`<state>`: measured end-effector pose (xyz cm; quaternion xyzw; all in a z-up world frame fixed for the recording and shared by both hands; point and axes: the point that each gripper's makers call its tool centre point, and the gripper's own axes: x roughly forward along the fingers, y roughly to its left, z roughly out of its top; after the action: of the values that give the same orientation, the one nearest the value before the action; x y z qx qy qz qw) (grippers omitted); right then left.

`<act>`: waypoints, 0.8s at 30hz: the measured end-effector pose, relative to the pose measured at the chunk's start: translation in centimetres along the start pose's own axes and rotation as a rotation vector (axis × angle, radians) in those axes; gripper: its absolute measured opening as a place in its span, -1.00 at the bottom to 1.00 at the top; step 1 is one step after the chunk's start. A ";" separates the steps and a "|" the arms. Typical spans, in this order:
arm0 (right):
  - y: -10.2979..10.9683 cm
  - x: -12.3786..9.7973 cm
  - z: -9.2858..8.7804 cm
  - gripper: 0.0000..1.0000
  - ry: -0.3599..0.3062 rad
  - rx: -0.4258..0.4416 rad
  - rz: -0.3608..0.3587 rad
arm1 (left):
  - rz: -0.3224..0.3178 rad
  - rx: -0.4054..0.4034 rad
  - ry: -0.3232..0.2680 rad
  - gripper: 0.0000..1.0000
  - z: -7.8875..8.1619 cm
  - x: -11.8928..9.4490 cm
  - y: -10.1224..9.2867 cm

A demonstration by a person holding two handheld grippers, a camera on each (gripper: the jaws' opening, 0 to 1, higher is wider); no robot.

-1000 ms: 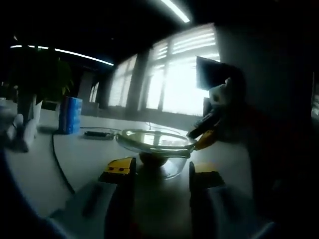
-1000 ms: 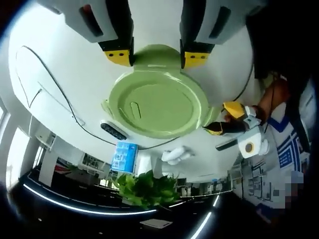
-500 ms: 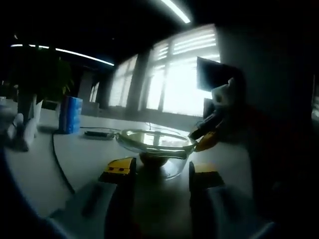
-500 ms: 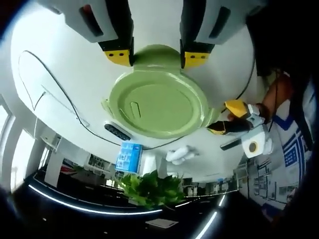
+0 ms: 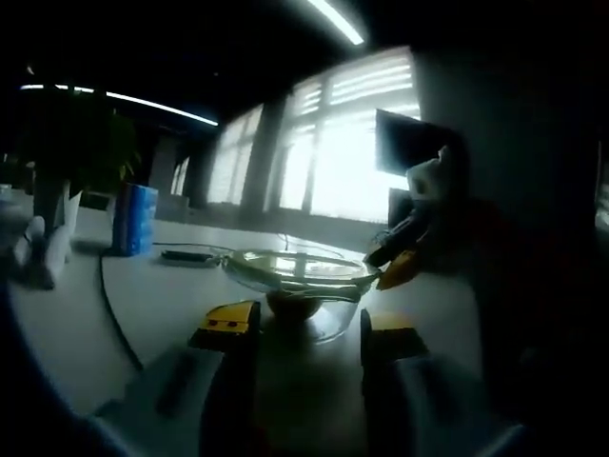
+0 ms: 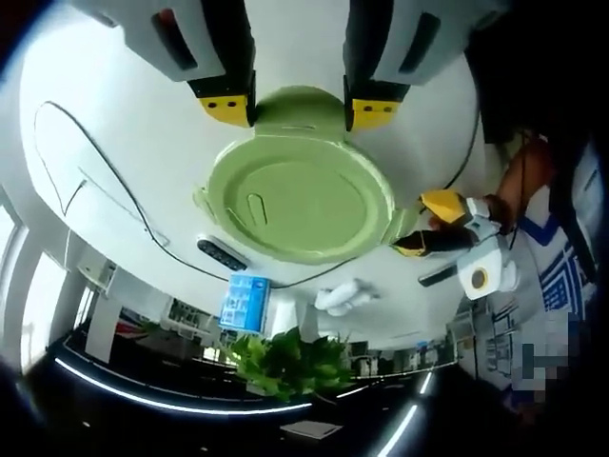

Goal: Pick up the tomato from the tabletop place it into the food storage container close the lid and lock the latches

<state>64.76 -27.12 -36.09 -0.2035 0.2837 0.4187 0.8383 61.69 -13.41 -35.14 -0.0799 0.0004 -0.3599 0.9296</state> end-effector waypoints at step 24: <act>-1.5 0.7 0.0 -0.42 0.031 -0.087 -0.093 | 0.001 -0.001 0.001 -0.33 0.0 -0.1 0.2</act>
<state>66.33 -27.60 -36.39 -0.2590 0.2683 0.3879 0.8429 61.74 -13.25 -35.17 -0.0802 0.0010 -0.3594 0.9297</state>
